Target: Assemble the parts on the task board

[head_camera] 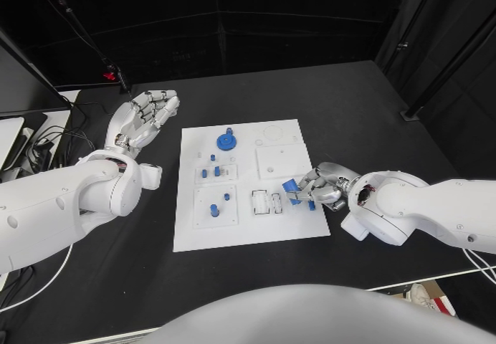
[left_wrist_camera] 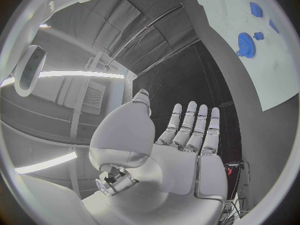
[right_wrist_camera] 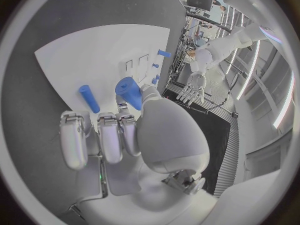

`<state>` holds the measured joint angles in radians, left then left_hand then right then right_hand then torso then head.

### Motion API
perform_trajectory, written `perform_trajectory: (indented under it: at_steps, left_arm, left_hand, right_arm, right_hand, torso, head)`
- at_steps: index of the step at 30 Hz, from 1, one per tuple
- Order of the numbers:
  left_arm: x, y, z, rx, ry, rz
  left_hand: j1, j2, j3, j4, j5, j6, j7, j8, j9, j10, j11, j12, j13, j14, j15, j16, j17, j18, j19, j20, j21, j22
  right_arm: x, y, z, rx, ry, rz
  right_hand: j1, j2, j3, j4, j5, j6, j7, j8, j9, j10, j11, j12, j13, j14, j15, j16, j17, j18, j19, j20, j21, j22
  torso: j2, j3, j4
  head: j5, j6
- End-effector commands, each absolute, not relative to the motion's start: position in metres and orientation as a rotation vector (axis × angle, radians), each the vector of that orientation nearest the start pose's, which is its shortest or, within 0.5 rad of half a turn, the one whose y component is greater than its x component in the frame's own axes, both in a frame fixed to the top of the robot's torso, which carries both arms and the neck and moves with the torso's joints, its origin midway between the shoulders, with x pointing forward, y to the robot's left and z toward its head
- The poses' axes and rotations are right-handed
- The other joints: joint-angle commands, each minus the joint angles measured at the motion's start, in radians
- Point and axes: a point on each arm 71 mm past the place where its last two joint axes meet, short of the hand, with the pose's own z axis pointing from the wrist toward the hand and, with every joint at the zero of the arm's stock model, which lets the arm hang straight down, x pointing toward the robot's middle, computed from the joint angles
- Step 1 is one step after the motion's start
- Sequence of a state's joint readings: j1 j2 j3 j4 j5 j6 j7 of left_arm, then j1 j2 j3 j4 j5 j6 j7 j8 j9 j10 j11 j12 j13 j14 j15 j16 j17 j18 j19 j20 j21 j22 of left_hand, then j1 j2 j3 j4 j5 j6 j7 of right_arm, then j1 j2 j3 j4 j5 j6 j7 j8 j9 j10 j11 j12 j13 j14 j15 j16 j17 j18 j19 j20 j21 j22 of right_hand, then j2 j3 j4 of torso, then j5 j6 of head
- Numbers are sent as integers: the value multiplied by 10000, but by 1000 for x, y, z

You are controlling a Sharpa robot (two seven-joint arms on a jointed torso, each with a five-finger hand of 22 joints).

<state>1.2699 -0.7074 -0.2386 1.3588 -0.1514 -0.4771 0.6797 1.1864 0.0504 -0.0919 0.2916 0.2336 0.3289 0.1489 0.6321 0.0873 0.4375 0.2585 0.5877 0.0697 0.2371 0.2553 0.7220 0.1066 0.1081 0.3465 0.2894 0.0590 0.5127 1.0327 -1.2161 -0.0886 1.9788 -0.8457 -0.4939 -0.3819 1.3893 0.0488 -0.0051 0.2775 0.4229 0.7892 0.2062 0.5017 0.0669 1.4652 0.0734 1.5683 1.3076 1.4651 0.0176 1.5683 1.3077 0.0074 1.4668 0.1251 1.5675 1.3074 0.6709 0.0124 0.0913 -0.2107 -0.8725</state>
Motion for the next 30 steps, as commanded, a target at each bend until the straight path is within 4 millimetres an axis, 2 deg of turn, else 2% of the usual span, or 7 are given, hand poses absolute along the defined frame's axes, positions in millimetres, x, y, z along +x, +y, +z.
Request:
perform_trajectory:
  at_steps: [1, 6, 14, 20, 23, 25, 30]
  left_arm:
    - [503, 194, -191, -6487, 12085, -14767]
    - [504, 193, -191, -6484, 12093, -14768]
    - [504, 191, -192, -6476, 12106, -14788]
    - [504, 190, -191, -6466, 12096, -14798]
    - [504, 190, -191, -6460, 12092, -14808]
    - [504, 190, -191, -6458, 12090, -14808]
    - [504, 190, -191, -6455, 12091, -14815]
  left_hand:
    - [-5, 84, -45, -3, 49, -64, 1455, 59, -14, -77, -22, 60, -15, -48, 16, 67, -16, -186, 7, 24, 59, -9]
    - [-5, 84, -45, -3, 49, -64, 1455, 59, -14, -77, -22, 60, -15, -48, 16, 67, -16, -186, 7, 24, 59, -9]
    - [-5, 84, -45, -3, 49, -64, 1455, 59, -14, -77, -22, 60, -15, -48, 16, 67, -16, -186, 7, 24, 59, -9]
    - [2, 90, -52, -3, 51, -65, 1455, 65, -18, -76, -22, 68, -16, -44, 16, 75, -22, -186, 8, 24, 60, -8]
    - [2, 90, -52, -3, 51, -65, 1455, 65, -18, -76, -22, 68, -16, -44, 16, 75, -22, -186, 8, 24, 60, -8]
    - [2, 90, -52, -3, 51, -65, 1455, 65, -18, -76, -22, 68, -16, -44, 16, 75, -22, -186, 8, 24, 60, -8]
    - [2, 90, -52, -3, 51, -65, 1455, 65, -18, -76, -22, 68, -16, -44, 16, 75, -22, -186, 8, 24, 60, -8]
  right_arm:
    - [352, -259, -237, 8930, 19916, 7712]
    - [353, -249, -239, 9632, 20445, 8502]
    - [356, -231, -244, 9798, 21245, 9001]
    - [359, -226, -247, 9868, 21406, 8912]
    - [359, -224, -249, 9901, 21493, 8785]
    - [360, -224, -249, 9902, 21516, 8700]
    - [362, -222, -250, 9634, 21490, 8404]
  right_hand:
    - [-12, -6, 31, 50, -109, 773, -647, -177, -4, 1056, 34, 25, 2632, 1057, -13, 25, 2631, -74, 1040, 25, 33, 2634]
    - [-191, 68, -10, 93, -34, 915, -659, -411, 2, 1056, 20, 25, 2632, 1057, -11, 25, 2631, -74, 1040, 20, 33, 2634]
    - [-133, 43, -15, 21, -3, 1005, -693, -504, 14, 1056, 0, 25, 2632, 1057, -17, 25, 2631, -74, 1040, 17, 33, 2634]
    - [-102, 54, -5, 2, -2, 1044, -701, -528, 20, 1056, -10, 25, 2632, 1057, -21, 25, 2631, -74, 1040, 14, 33, 2634]
    - [-99, 59, -3, 2, -2, 1053, -701, -533, 21, 1056, -11, 25, 2632, 1057, -21, 25, 2631, -74, 1040, 14, 33, 2634]
    - [-126, 67, -15, 22, -16, 1075, -689, -557, 22, 1056, -8, 25, 2632, 1057, -22, 25, 2631, -74, 1040, 12, 33, 2634]
    - [-254, 102, -75, 88, -62, 1179, -676, -635, 35, 1056, 1, 25, 2632, 1057, -14, 25, 2631, -74, 1040, 14, 33, 2634]
  torso:
    - [-8, 2, 21]
    - [2, 5, 12]
    - [3, 5, 11]
    - [1, 6, -7]
    - [4, 13, 8]
    - [-1, 6, -9]
    - [0, 3, 4]
  head:
    - [-6, -1]
    - [35, -1]
    - [157, -1]
    - [245, -1]
    - [237, -1]
    - [259, -1]
    - [245, -1]
